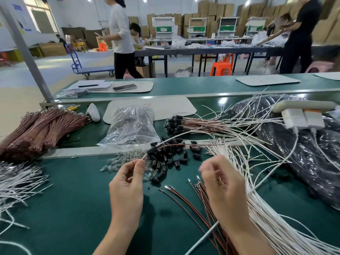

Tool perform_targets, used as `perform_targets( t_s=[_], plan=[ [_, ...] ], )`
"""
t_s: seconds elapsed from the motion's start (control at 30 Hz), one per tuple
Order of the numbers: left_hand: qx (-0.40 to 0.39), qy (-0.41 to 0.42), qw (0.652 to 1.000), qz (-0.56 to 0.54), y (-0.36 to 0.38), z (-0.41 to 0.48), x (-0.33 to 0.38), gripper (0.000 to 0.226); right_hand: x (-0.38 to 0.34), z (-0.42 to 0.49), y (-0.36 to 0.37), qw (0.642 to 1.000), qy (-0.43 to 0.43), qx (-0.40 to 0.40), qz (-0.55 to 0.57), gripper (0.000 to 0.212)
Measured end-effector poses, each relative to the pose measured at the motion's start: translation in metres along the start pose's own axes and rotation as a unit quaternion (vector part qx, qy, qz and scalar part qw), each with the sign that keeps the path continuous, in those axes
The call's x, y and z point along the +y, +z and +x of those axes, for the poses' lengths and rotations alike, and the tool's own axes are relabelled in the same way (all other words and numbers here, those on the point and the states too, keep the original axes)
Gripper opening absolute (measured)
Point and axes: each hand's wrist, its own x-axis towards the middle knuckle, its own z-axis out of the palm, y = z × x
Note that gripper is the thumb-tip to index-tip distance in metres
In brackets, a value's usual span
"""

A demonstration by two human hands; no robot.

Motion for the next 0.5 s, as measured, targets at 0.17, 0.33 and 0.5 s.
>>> perform_targets(
  t_s=[0.17, 0.33, 0.5],
  plan=[
    [-0.082, 0.033, 0.995, 0.035, 0.007, -0.011, 0.002, 0.011, -0.002, -0.003, 0.01, 0.959, 0.206, -0.166, 0.101, 0.045],
    [-0.151, 0.091, 0.978, 0.111, 0.011, -0.019, 0.001, 0.015, -0.008, 0.003, 0.011, 0.915, 0.283, -0.089, 0.275, 0.028],
    [-0.162, 0.123, 0.969, 0.141, 0.011, -0.018, -0.003, 0.005, -0.01, -0.001, 0.017, 0.903, 0.3, -0.109, 0.288, 0.022]
  ],
)
